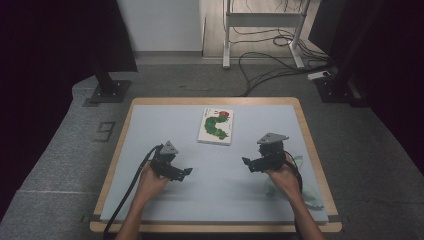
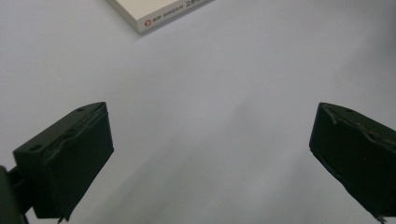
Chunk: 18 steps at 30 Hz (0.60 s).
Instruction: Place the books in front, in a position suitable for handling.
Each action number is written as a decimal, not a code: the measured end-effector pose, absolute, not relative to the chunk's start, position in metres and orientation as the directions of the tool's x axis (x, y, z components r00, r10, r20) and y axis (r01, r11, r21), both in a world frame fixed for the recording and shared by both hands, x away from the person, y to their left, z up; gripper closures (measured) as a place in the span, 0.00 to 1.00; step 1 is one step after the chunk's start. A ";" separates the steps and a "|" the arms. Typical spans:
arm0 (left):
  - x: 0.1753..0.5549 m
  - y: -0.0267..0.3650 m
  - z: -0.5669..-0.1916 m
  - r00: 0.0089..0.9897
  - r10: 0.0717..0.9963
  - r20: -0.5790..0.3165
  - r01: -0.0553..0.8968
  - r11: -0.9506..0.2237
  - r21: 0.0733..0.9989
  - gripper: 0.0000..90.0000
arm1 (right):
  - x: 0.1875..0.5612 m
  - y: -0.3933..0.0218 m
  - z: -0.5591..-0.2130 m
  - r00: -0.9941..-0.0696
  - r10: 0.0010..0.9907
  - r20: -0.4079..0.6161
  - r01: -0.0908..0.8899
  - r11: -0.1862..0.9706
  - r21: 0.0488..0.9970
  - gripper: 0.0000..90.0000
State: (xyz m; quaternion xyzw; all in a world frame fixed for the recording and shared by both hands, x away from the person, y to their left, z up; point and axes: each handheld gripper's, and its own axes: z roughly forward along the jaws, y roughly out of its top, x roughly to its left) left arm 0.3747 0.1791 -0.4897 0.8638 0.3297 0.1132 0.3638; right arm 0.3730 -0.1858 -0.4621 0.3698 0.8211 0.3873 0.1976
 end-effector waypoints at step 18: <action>0.417 0.161 -0.500 0.771 0.635 -0.051 0.498 -0.551 0.670 0.00 | 0.408 -0.150 -0.487 -0.654 0.757 -0.007 0.491 0.431 0.757 0.09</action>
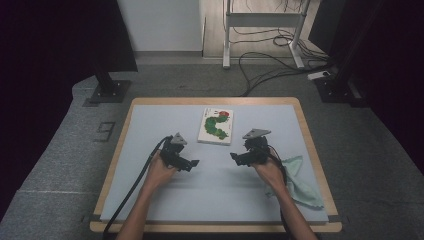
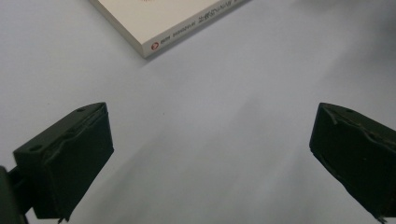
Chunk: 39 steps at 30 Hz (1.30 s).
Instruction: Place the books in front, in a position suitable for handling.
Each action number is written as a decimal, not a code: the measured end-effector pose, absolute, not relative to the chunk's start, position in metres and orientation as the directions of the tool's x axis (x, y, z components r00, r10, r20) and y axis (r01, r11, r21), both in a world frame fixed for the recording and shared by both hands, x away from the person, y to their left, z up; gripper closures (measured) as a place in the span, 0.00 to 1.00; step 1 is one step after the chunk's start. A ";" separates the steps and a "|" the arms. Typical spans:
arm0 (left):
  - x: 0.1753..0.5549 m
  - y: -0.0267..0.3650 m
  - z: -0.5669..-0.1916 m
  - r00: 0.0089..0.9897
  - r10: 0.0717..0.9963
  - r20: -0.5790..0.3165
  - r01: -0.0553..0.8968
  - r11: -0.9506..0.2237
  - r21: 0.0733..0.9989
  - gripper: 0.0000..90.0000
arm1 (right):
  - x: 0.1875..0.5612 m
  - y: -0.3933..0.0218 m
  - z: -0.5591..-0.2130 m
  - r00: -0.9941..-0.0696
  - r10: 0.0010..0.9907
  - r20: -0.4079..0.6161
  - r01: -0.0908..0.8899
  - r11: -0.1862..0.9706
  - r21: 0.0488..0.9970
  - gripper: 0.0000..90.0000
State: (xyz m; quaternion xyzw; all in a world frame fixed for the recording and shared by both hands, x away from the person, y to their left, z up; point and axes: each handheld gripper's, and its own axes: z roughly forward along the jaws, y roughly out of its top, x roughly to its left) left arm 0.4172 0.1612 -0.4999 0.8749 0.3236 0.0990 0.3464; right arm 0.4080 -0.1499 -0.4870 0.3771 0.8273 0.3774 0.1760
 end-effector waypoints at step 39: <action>0.479 0.113 -0.525 0.827 0.562 -0.017 0.446 -0.637 0.629 0.00 | 0.464 -0.112 -0.531 -0.640 0.768 0.018 0.518 0.414 0.749 0.37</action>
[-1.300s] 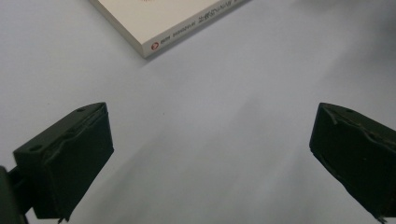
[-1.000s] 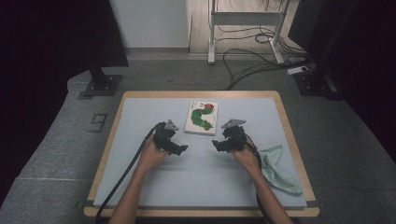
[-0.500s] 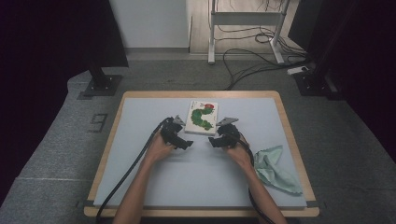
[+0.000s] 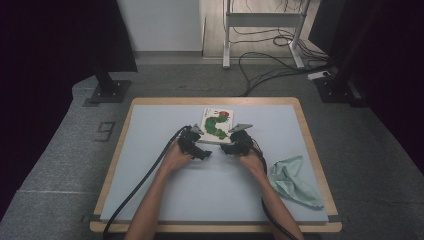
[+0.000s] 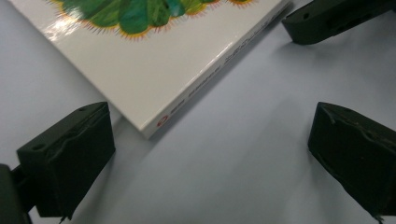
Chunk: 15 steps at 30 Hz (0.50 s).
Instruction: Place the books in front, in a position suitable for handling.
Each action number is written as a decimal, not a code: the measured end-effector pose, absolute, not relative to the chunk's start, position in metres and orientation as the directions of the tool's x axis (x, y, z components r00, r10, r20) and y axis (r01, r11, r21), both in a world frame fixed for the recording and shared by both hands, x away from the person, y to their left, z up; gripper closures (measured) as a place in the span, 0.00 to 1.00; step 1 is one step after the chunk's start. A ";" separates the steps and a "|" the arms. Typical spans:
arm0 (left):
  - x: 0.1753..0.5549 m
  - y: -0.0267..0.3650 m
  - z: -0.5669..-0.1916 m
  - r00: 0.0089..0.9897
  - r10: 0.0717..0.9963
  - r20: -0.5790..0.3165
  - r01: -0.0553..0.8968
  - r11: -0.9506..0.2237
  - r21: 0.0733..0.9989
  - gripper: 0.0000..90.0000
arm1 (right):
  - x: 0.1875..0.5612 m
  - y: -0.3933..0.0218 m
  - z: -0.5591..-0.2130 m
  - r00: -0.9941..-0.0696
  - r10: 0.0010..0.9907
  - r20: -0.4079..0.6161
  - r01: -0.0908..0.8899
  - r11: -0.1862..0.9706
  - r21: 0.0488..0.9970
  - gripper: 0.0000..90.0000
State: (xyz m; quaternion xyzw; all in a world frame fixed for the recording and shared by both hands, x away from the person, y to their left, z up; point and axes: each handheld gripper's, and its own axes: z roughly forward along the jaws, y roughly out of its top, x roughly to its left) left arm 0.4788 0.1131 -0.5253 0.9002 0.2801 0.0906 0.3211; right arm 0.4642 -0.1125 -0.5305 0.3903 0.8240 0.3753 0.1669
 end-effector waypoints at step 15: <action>0.475 0.112 -0.524 0.808 0.588 -0.034 0.478 -0.620 0.622 0.01 | 0.463 -0.115 -0.531 -0.626 0.775 0.084 0.543 0.357 0.760 0.37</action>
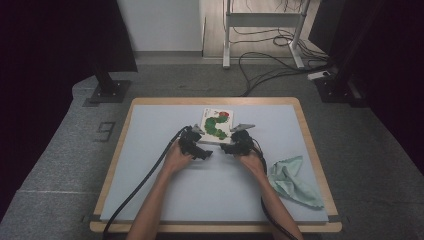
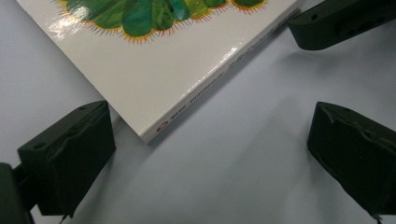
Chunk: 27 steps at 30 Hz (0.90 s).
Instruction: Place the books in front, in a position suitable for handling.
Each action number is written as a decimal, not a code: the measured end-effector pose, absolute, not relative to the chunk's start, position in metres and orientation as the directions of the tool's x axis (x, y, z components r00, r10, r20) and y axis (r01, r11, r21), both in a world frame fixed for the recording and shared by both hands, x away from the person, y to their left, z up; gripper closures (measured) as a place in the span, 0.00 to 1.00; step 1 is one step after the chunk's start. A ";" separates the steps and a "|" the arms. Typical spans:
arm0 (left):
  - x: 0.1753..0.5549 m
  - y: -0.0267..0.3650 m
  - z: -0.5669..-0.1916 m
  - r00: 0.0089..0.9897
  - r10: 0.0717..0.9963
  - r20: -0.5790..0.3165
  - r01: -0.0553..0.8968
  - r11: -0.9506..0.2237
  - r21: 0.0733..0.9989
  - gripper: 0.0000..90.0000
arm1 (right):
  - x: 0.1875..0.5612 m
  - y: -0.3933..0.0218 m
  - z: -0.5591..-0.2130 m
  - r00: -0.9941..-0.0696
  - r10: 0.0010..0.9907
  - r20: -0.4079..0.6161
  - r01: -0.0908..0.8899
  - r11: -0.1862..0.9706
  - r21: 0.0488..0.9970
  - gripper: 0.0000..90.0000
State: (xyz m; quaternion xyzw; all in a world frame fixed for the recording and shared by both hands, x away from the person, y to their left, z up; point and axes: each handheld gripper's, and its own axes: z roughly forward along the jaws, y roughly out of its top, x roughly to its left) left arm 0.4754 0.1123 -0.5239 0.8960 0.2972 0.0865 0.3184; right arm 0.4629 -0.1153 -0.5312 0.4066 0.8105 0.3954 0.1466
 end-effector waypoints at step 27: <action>0.429 0.124 -0.525 0.831 0.555 -0.034 0.447 -0.631 0.634 0.02 | 0.421 -0.112 -0.527 -0.682 0.728 0.076 0.533 0.423 0.732 0.36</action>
